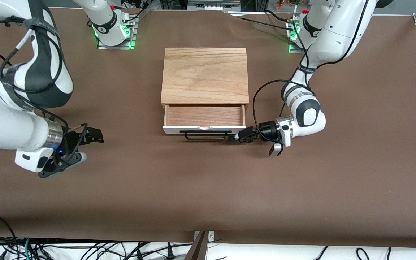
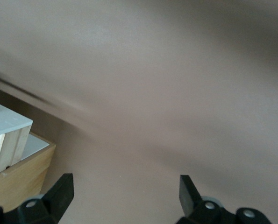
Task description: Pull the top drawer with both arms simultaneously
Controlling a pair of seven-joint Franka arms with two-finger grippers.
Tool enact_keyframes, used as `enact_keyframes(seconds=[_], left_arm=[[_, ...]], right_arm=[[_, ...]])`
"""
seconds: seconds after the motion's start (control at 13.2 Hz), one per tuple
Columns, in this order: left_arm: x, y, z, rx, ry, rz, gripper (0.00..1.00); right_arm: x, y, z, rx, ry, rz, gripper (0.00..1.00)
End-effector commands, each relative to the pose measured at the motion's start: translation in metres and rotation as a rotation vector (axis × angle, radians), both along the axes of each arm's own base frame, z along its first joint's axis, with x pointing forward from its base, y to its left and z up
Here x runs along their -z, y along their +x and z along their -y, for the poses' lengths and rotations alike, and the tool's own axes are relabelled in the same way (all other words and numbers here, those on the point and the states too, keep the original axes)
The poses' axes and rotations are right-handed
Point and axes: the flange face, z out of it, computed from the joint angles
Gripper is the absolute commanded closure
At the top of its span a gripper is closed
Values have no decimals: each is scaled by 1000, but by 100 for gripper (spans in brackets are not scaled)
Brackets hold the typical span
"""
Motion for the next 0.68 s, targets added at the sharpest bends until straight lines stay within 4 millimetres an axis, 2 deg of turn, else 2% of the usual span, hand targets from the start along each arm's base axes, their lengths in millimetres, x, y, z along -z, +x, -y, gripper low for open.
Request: enact_keyframes(seconds=[0.0,0.08,0.15,0.3,0.45,0.61], left_arm=[[5,6,5,-19,8,-13,54],[6,9,5,-27,20,-9,49],[7,10,7,-28,21,-9,47],[9,10,10,-35,15,-13,46],[11,7,16,-25,14,-10,46],[19,1,24,-13,18,-18,47]], right_arm=[[-19,-9,24,29,-64,-12,0],[-28,-18,27,21,-96,-43,0],[-54,-27,33,46,-116,-8,0],[-71,-53,52,79,-143,-13,0],[-73,-81,82,203,-170,-36,0],[-69,-110,98,306,-173,-20,0]])
